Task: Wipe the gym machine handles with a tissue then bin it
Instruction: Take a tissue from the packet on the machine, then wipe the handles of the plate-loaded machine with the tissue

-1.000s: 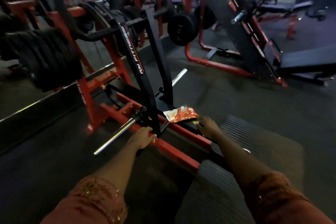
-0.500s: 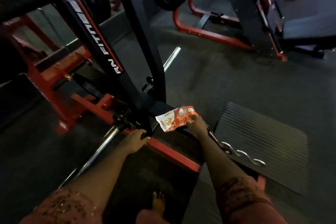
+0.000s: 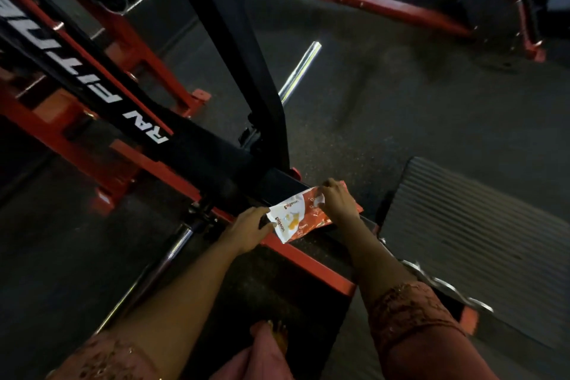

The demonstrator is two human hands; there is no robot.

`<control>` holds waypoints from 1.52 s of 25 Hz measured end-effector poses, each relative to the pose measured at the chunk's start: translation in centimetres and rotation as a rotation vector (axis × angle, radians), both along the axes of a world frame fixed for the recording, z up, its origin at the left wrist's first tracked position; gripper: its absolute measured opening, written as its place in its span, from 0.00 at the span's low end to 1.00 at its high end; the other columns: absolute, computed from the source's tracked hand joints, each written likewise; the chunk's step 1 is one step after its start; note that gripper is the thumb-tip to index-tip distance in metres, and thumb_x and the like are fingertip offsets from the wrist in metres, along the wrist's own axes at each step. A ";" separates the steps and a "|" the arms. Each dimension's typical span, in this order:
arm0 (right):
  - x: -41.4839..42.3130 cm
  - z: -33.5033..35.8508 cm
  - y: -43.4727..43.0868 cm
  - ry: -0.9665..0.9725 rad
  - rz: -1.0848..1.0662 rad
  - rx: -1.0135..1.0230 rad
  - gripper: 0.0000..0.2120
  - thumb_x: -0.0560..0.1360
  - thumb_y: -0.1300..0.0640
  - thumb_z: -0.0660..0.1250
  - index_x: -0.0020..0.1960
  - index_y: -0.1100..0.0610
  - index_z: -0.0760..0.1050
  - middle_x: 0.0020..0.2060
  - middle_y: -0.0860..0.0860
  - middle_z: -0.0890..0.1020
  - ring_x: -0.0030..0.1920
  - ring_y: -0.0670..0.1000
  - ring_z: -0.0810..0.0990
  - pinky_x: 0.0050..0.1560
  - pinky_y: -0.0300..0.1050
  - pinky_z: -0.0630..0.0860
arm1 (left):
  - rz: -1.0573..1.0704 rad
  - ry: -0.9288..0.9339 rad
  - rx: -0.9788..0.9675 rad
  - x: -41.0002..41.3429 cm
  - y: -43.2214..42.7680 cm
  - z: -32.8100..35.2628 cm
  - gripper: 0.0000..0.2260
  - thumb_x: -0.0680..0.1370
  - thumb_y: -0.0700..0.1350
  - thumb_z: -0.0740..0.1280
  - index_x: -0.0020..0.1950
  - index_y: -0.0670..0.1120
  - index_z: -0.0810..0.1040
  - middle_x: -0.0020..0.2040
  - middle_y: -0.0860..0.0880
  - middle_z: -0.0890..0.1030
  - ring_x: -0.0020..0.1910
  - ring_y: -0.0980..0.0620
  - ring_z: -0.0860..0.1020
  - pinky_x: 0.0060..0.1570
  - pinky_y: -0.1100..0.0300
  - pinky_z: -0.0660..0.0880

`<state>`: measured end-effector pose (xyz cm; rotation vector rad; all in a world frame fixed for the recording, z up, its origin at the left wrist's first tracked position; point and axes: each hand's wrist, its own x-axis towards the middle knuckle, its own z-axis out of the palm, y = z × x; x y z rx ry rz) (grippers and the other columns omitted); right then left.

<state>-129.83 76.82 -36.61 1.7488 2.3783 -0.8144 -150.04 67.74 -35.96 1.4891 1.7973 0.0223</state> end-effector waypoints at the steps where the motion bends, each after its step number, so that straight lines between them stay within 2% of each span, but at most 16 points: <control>1: 0.1 -0.2 0.1 0.013 -0.013 -0.011 0.14 0.75 0.61 0.64 0.60 0.58 0.75 0.61 0.56 0.73 0.60 0.54 0.72 0.58 0.44 0.69 | -0.005 -0.007 0.011 0.5 0.3 -0.3 0.23 0.77 0.51 0.63 0.71 0.47 0.65 0.68 0.46 0.69 0.65 0.48 0.69 0.64 0.50 0.69; 4: 0.4 -1.3 0.2 0.076 -0.054 -0.019 0.11 0.74 0.60 0.64 0.55 0.58 0.78 0.57 0.55 0.77 0.56 0.54 0.76 0.54 0.44 0.70 | -0.033 0.034 0.075 2.8 2.2 -1.4 0.29 0.76 0.52 0.66 0.73 0.48 0.59 0.71 0.47 0.65 0.69 0.48 0.64 0.67 0.51 0.65; 7: 0.7 -3.0 0.2 0.174 -0.150 0.013 0.11 0.73 0.59 0.66 0.54 0.60 0.78 0.55 0.56 0.78 0.53 0.55 0.77 0.53 0.46 0.71 | -0.186 0.206 0.137 5.6 3.7 -3.9 0.36 0.74 0.57 0.66 0.76 0.47 0.51 0.75 0.47 0.57 0.75 0.48 0.53 0.73 0.49 0.50; 10: 0.8 -4.0 -0.3 0.226 -0.233 0.033 0.10 0.73 0.59 0.65 0.53 0.59 0.78 0.51 0.55 0.80 0.51 0.54 0.78 0.50 0.45 0.73 | -0.276 0.329 0.112 7.0 3.7 -6.9 0.39 0.75 0.59 0.63 0.76 0.46 0.46 0.77 0.46 0.49 0.76 0.47 0.47 0.73 0.47 0.42; 11: 0.9 -4.4 -0.4 0.230 -0.238 0.039 0.10 0.74 0.58 0.65 0.53 0.59 0.78 0.50 0.55 0.81 0.50 0.53 0.78 0.49 0.45 0.73 | -0.302 0.361 0.144 7.2 3.8 -7.6 0.39 0.75 0.59 0.63 0.76 0.45 0.46 0.77 0.45 0.48 0.76 0.47 0.47 0.73 0.47 0.42; 14: 1.3 -5.5 -0.1 0.278 -0.321 0.041 0.08 0.73 0.56 0.67 0.50 0.58 0.79 0.46 0.53 0.82 0.47 0.52 0.79 0.46 0.44 0.72 | -0.402 0.489 0.370 6.5 5.0 -8.8 0.41 0.70 0.60 0.70 0.75 0.44 0.55 0.76 0.43 0.56 0.75 0.48 0.56 0.73 0.48 0.51; 15: 1.3 -5.8 0.1 0.296 -0.352 0.032 0.08 0.73 0.55 0.67 0.49 0.58 0.79 0.45 0.53 0.83 0.47 0.51 0.79 0.46 0.44 0.73 | -0.444 0.469 0.354 6.0 5.5 -9.2 0.41 0.72 0.57 0.69 0.76 0.44 0.52 0.77 0.44 0.53 0.75 0.48 0.54 0.73 0.48 0.48; 17: 1.0 -5.9 0.5 0.327 -0.396 0.024 0.07 0.73 0.56 0.67 0.49 0.57 0.79 0.45 0.52 0.83 0.47 0.50 0.80 0.48 0.44 0.74 | -0.517 0.412 0.160 5.1 6.7 -9.6 0.38 0.76 0.53 0.65 0.76 0.46 0.43 0.77 0.46 0.45 0.76 0.47 0.45 0.73 0.48 0.38; 18: 0.8 -5.8 0.7 0.352 -0.415 0.033 0.07 0.73 0.57 0.67 0.49 0.57 0.79 0.46 0.52 0.83 0.47 0.50 0.80 0.49 0.45 0.75 | -0.545 0.413 0.123 4.7 7.3 -9.8 0.38 0.76 0.52 0.64 0.76 0.47 0.42 0.77 0.46 0.44 0.76 0.48 0.43 0.73 0.48 0.37; 21: 0.8 -4.2 0.2 0.456 -0.473 0.078 0.06 0.73 0.59 0.67 0.50 0.58 0.78 0.45 0.52 0.82 0.46 0.48 0.79 0.50 0.44 0.76 | -0.537 0.392 0.148 4.4 7.4 -9.4 0.39 0.76 0.53 0.64 0.76 0.47 0.41 0.77 0.47 0.44 0.76 0.48 0.43 0.72 0.47 0.36; 25: 1.5 -0.9 -1.6 0.562 -0.547 0.165 0.05 0.73 0.59 0.68 0.49 0.57 0.79 0.44 0.50 0.82 0.44 0.44 0.78 0.44 0.31 0.72 | -0.497 0.388 0.166 5.0 6.5 -6.5 0.40 0.76 0.57 0.63 0.76 0.47 0.40 0.77 0.47 0.43 0.76 0.48 0.43 0.73 0.47 0.38; 28: 1.3 3.6 -3.1 0.638 -0.606 0.194 0.05 0.72 0.60 0.69 0.48 0.57 0.79 0.44 0.49 0.82 0.45 0.44 0.78 0.46 0.34 0.73 | -0.423 0.337 0.208 4.5 5.7 -2.0 0.35 0.78 0.55 0.61 0.77 0.47 0.45 0.78 0.48 0.47 0.76 0.49 0.46 0.73 0.47 0.40; 31: 0.5 7.5 -5.9 0.705 -0.693 0.130 0.07 0.73 0.57 0.68 0.49 0.57 0.77 0.45 0.50 0.81 0.45 0.45 0.77 0.43 0.33 0.70 | -0.271 0.139 0.312 2.4 2.9 3.1 0.30 0.78 0.53 0.61 0.76 0.46 0.54 0.77 0.47 0.54 0.76 0.48 0.51 0.72 0.48 0.43; 33: 0.0 10.6 -7.9 0.828 -0.768 0.034 0.06 0.74 0.55 0.66 0.49 0.57 0.75 0.44 0.52 0.80 0.43 0.47 0.77 0.40 0.34 0.72 | -0.155 0.029 0.406 0.2 0.5 6.6 0.27 0.77 0.50 0.64 0.74 0.45 0.61 0.75 0.45 0.60 0.75 0.47 0.56 0.72 0.47 0.46; 36: -1.9 14.2 -10.6 1.026 -0.865 -0.127 0.06 0.75 0.55 0.65 0.48 0.57 0.74 0.43 0.55 0.80 0.44 0.52 0.79 0.44 0.47 0.76 | -0.052 -0.033 0.501 -3.3 -4.4 10.6 0.22 0.76 0.46 0.67 0.69 0.43 0.69 0.71 0.43 0.68 0.72 0.46 0.62 0.72 0.47 0.51; 38: -3.7 16.3 -12.7 1.208 -0.874 -0.232 0.03 0.76 0.58 0.64 0.47 0.58 0.74 0.40 0.56 0.80 0.40 0.52 0.80 0.41 0.48 0.77 | 0.030 -0.120 0.581 -5.3 -7.6 13.2 0.19 0.75 0.43 0.68 0.65 0.43 0.72 0.68 0.43 0.71 0.70 0.45 0.66 0.72 0.47 0.56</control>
